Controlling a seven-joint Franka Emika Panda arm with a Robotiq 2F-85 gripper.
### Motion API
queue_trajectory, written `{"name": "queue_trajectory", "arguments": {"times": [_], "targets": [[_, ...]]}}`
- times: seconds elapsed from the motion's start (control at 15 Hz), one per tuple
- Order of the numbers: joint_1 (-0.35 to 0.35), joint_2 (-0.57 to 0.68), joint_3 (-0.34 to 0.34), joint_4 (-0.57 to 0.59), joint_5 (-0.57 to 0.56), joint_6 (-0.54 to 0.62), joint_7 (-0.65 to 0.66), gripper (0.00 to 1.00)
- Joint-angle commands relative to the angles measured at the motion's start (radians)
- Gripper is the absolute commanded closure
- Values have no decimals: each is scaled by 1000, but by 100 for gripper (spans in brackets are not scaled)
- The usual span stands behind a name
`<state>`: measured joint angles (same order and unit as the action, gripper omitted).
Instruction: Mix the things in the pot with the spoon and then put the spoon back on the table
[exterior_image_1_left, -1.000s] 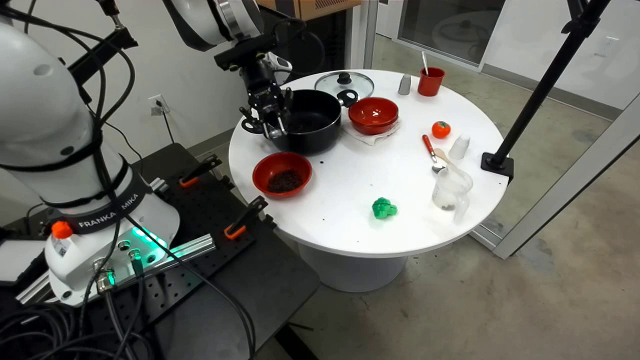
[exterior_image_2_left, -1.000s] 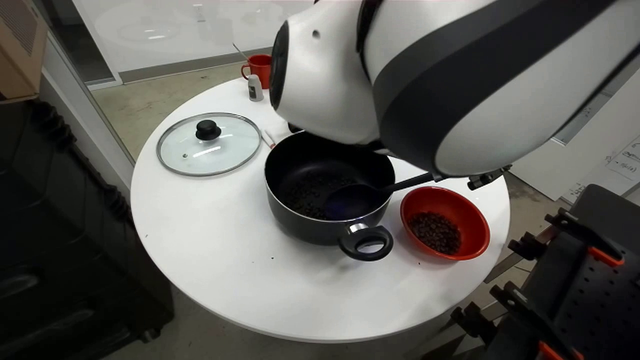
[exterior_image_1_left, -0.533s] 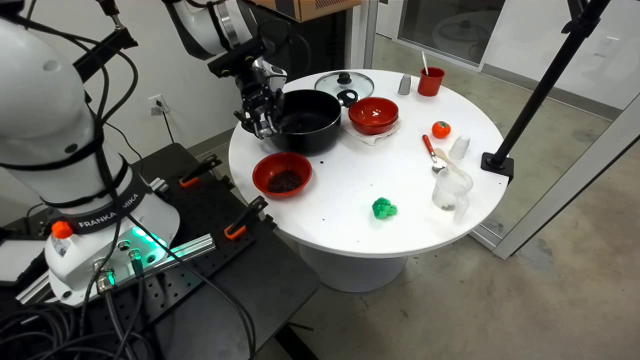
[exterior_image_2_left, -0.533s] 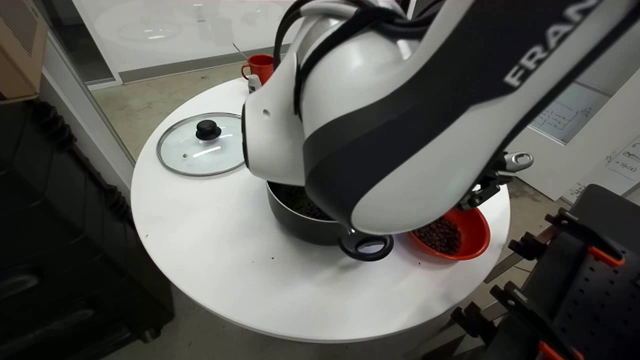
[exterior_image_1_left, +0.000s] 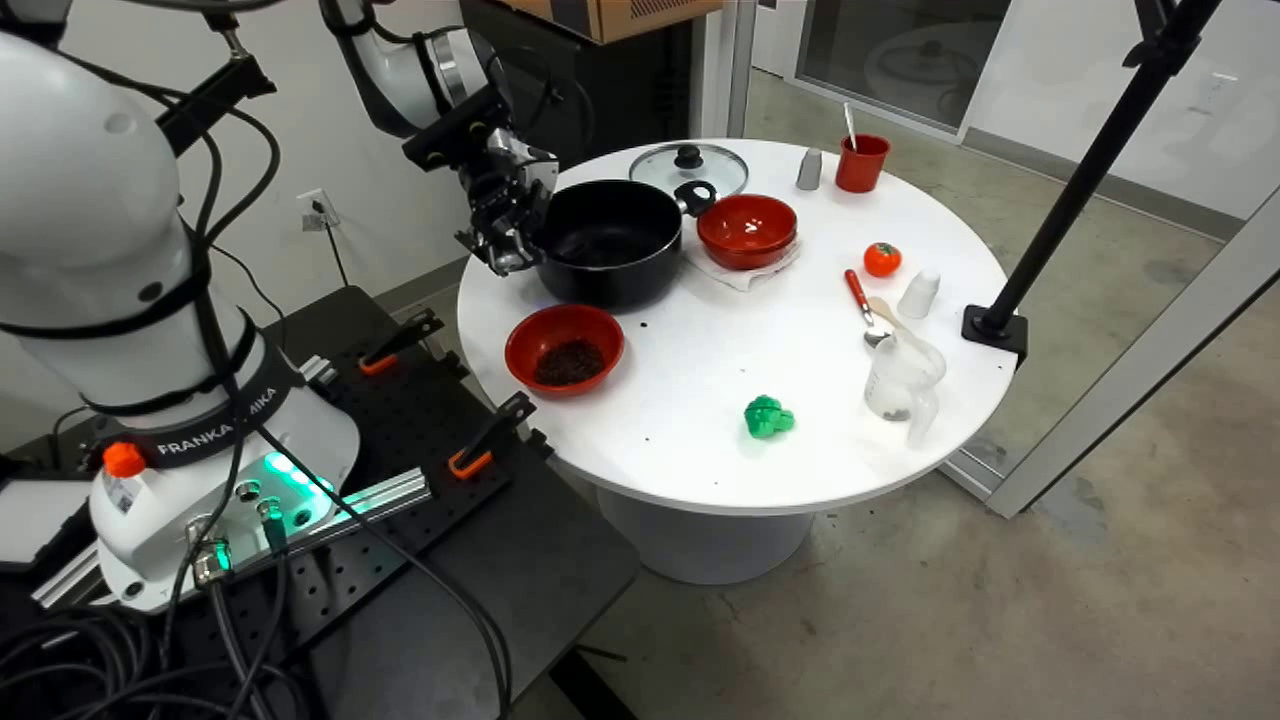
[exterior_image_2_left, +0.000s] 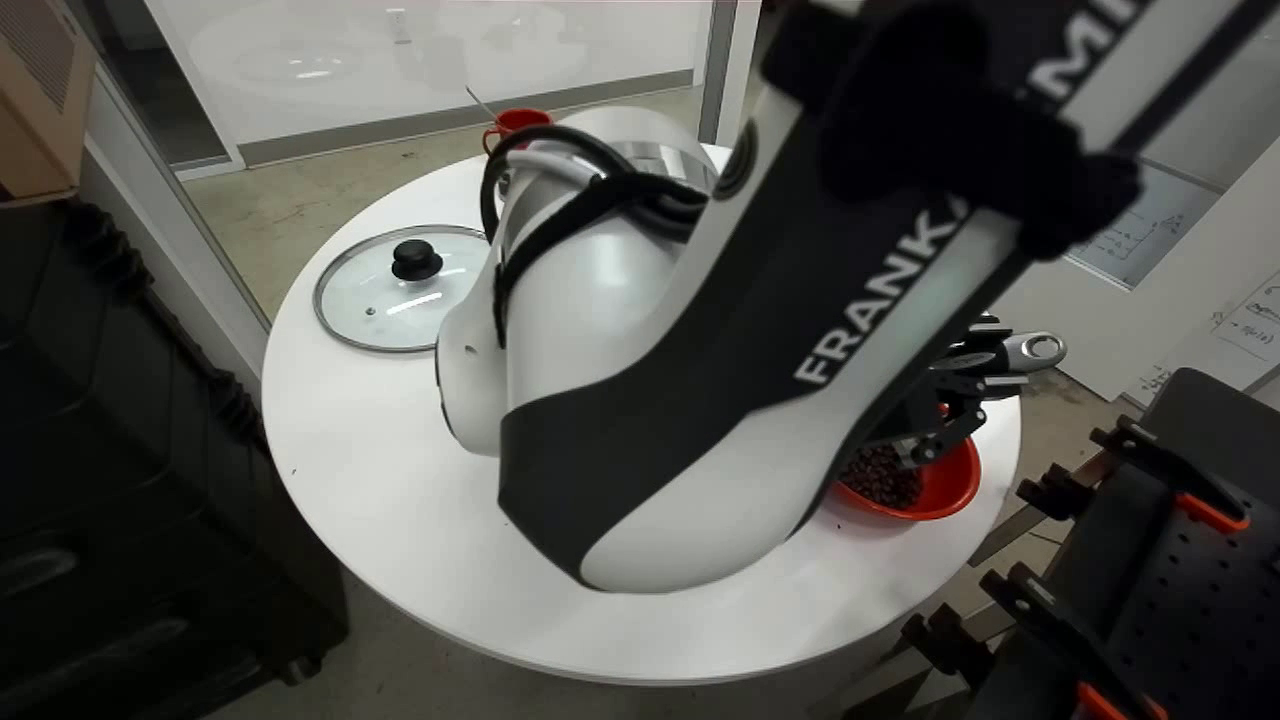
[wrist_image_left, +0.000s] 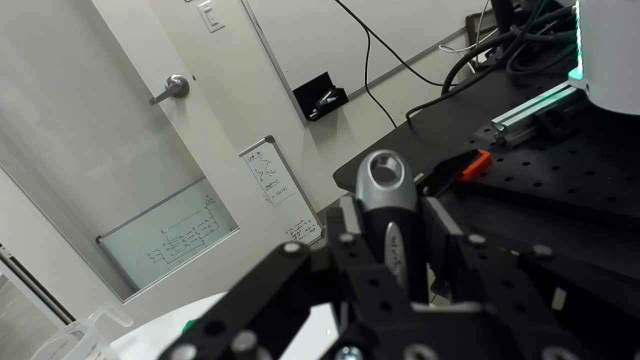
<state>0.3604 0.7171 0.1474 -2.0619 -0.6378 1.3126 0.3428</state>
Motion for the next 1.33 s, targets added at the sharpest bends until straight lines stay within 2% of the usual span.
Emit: {"name": "queue_trajectory", "arguments": {"times": [0.0,0.8,1.27], "targets": [[18,58,0,74,27,-43,42,92],[-4,111,-64,240,77,-76,71,92],[-3,111,-84,210,71,-138,88,92]]}}
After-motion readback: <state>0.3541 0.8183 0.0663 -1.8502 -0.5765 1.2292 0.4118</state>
